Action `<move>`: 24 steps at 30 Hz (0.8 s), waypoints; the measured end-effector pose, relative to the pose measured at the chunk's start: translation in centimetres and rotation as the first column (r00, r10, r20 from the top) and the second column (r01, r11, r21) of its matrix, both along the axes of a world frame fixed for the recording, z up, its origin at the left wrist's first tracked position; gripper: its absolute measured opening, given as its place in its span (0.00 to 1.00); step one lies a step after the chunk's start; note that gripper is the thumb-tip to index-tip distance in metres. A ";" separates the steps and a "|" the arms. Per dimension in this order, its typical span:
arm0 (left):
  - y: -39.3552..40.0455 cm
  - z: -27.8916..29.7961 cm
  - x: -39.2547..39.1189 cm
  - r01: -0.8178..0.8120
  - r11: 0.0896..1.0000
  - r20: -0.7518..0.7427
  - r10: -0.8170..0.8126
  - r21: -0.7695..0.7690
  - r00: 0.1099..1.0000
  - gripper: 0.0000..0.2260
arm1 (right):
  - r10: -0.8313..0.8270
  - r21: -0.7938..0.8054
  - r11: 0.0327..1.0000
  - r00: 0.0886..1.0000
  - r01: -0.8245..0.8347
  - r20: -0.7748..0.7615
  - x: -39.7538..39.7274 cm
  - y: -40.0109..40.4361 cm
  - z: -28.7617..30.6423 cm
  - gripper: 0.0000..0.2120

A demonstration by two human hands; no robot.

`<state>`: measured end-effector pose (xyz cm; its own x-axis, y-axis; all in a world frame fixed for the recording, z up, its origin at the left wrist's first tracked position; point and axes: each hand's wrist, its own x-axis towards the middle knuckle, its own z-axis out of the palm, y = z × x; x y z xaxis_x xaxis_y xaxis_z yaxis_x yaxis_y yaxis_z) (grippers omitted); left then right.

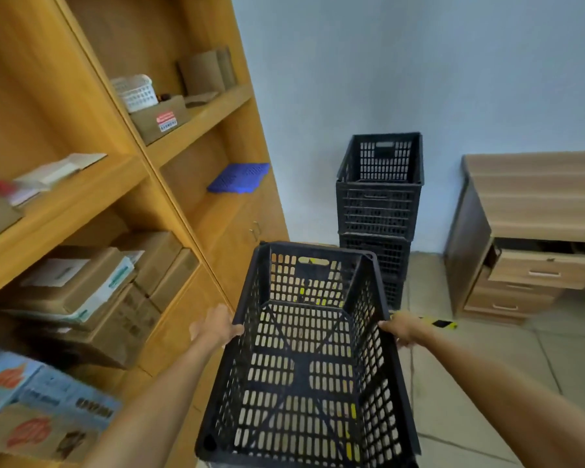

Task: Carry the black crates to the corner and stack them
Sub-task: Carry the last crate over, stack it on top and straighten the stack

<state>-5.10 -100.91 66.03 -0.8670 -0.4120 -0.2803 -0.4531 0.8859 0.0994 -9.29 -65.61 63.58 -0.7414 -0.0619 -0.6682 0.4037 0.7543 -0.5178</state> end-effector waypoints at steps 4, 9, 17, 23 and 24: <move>-0.7 3.6 -5.7 -0.032 0.996 -0.106 0.024 -0.080 0.994 0.12 | 0.070 0.047 0.997 0.991 -0.065 -0.113 -6.7 -0.5 0.1 0.16; -3.5 8.6 -14.4 -0.024 0.990 -0.220 -0.007 -0.140 0.975 0.15 | 0.026 -0.004 1.000 0.971 -0.028 -0.238 -14.6 -3.1 3.4 0.23; -8.6 14.3 -29.5 0.051 0.995 -0.314 -0.074 -0.081 0.946 0.17 | -0.042 0.070 0.994 0.897 0.081 -0.440 -27.9 -6.7 9.7 0.15; -10.2 20.8 -40.8 0.158 0.986 -0.454 -0.117 0.053 0.883 0.17 | -0.105 0.047 0.986 0.804 0.162 -0.585 -37.1 -7.1 16.4 0.15; -10.0 22.0 -42.5 0.192 0.979 -0.483 -0.137 0.067 0.865 0.16 | -0.102 0.063 0.982 0.789 0.176 -0.606 -38.3 -7.0 17.4 0.16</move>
<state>-47.57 -110.94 88.03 -0.9590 -0.2426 0.1467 -0.1754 0.9143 0.3651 -47.58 -72.56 80.94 -0.9893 0.1194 -0.0840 0.1458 0.7804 -0.6080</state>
